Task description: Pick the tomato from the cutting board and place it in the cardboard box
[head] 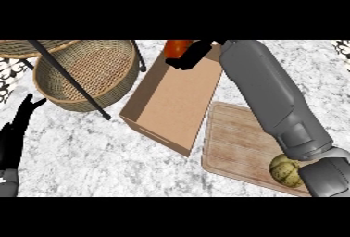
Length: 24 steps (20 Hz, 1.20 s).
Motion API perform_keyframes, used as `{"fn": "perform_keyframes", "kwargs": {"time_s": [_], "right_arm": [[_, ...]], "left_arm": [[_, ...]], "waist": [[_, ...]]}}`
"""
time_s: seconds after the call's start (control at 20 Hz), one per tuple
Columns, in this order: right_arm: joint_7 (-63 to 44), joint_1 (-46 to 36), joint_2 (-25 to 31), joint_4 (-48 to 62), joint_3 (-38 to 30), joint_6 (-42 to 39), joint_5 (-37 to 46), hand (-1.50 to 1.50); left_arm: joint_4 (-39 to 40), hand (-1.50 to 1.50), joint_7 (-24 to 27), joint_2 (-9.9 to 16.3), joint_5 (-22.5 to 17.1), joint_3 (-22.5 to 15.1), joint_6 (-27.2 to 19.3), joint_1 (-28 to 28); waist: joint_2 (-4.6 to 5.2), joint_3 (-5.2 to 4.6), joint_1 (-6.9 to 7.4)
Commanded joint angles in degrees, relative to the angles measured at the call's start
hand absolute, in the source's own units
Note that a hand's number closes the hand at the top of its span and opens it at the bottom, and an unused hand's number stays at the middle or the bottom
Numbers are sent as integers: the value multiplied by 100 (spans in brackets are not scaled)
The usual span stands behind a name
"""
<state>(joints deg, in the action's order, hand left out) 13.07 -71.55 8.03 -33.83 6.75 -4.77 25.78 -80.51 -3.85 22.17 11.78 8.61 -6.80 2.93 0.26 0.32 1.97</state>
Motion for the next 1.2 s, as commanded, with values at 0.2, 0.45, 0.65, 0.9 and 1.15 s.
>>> {"fn": "perform_keyframes", "kwargs": {"time_s": [0.2, 0.45, 0.65, 0.9, 1.15], "right_arm": [[-136, -703, -724, 1406, -30, 763, 430, 150], [-449, -542, -797, 1927, 71, 1184, 112, -150], [-543, -651, -801, 2152, -83, 931, -270, -150], [-36, -735, -788, 2296, -276, 1039, -382, -150], [739, -529, -803, 2029, -559, 1550, -792, -150]], "left_arm": [[-99, 0, -126, -105, 31, -126, 133, 152], [235, 0, -256, -174, 155, -254, 136, 695], [216, 0, -195, -265, 213, -269, 46, 677], [168, 0, 13, -174, 134, -195, 190, 544], [167, 0, -242, -50, 39, -42, 299, 721]], "waist": [[65, -36, 98], [151, -41, 246], [146, -38, 294], [184, -36, 306], [153, -30, 220]]}}
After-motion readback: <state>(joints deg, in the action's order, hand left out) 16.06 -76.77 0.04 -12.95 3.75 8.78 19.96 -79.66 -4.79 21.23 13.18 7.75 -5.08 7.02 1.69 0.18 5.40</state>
